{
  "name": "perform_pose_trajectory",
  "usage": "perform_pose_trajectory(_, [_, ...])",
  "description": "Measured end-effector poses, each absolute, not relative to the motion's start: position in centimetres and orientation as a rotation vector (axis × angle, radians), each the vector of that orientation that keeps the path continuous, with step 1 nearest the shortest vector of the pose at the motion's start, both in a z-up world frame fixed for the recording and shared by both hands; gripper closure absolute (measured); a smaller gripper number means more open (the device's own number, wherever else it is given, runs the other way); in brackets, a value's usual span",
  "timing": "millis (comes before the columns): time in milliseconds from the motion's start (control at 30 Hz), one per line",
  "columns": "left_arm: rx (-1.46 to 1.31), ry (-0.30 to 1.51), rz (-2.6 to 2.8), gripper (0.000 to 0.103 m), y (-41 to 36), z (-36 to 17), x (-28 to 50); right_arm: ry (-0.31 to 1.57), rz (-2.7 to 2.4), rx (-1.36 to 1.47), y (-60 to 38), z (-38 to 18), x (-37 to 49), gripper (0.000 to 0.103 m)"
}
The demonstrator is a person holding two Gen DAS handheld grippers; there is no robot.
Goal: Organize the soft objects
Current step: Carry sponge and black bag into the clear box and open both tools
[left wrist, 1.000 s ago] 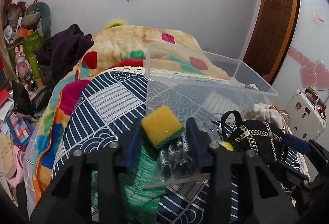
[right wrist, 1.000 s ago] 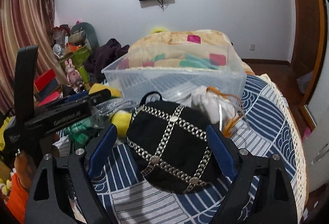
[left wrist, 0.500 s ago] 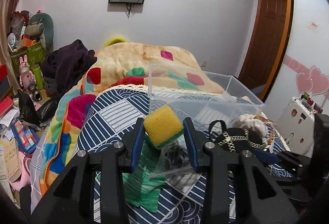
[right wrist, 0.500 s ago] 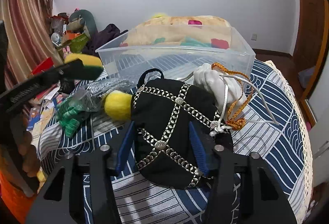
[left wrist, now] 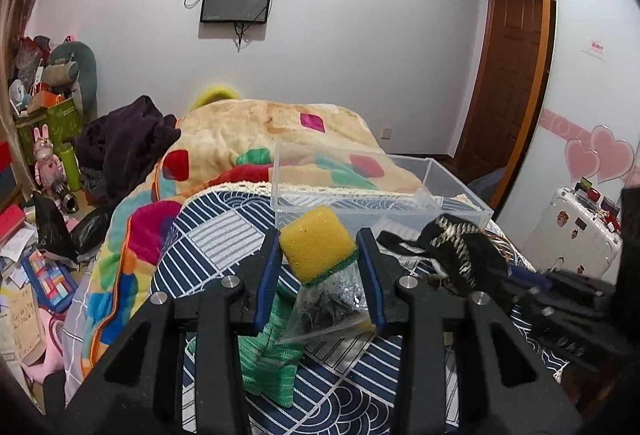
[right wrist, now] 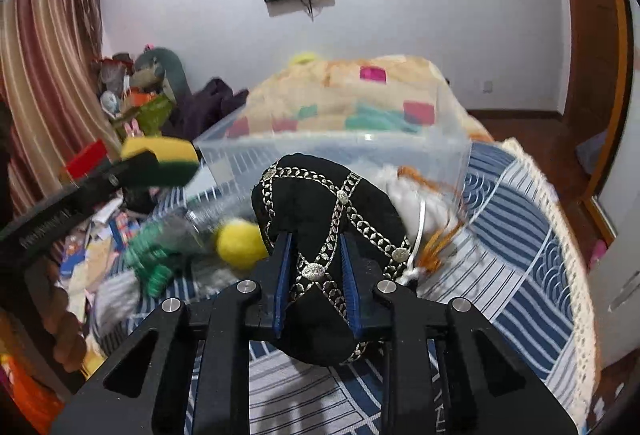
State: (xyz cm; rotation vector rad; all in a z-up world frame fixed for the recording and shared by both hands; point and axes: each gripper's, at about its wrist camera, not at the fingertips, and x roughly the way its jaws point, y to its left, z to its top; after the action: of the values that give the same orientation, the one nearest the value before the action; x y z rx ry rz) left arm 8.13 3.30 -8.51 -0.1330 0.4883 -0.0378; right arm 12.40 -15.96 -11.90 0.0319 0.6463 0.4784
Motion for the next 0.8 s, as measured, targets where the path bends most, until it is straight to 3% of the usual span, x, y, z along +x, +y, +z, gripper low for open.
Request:
perform_pose_trajectory(367, [-0.131, 0.438, -0.067, 0.065, 3.0, -6.1, 8.8, 0.478, 0.5, 0.02, -15.4, -6.6, 12.2, 0.082])
perform_pose_trajectory(800, [-0.199, 0.503, -0.107, 0.065, 4.6, -4.9, 15.3, 0.428, 0.423, 0.009, -15.3, -4.5, 16.2, 0.082])
